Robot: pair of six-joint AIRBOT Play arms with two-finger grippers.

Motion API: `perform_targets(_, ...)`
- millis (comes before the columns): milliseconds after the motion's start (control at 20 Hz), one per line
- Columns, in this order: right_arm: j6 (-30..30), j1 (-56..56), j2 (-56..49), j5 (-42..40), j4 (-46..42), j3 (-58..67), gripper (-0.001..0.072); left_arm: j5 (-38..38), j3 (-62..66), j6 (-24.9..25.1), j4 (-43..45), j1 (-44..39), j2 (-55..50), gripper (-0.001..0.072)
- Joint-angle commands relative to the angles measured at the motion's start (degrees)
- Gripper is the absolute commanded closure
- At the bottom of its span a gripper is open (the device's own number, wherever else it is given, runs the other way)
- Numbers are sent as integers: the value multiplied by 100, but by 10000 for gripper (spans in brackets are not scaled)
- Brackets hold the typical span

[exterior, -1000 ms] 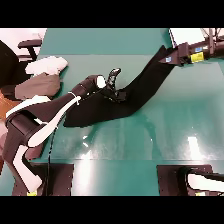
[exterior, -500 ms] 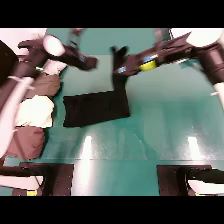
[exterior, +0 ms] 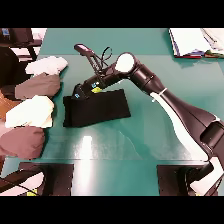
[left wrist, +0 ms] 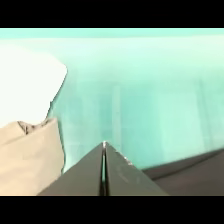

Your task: Fold the shirts.

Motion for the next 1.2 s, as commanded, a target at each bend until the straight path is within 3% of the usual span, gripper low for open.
perform_targets(0, 201, -446, -46, 813, -726, -105, 305, -160, -81, -2, -260, 72, 129, 686)
perform_targets(400, 466, -2894, 1491, 168, -1073, -3346, 292, 131, -590, 0, -354, -831, 120, 685)
perform_targets(500, 459, -3335, 1423, 138, -741, -3801, 137, 258, -748, 2, -363, -973, 120, 685)
perform_targets(700, 275, -3399, 785, 92, 208, -4011, 139, 573, -981, 0, -470, -1128, 118, 685)
perform_targets(900, 271, -2651, -44, 20, 678, -3296, 142, 640, -1014, -2, -531, -1128, 116, 685)
perform_targets(1050, 234, -2065, -667, -33, 1062, -2549, 286, 627, -1014, -4, -560, -1128, 116, 685)
perform_targets(1100, 229, -1921, -809, -31, 1054, -2319, 300, 632, -1014, -2, -647, -1128, 116, 685)
perform_targets(1150, 221, -1810, -931, -17, 1045, -2081, 464, 643, -1025, -2, -706, -1128, 116, 686)
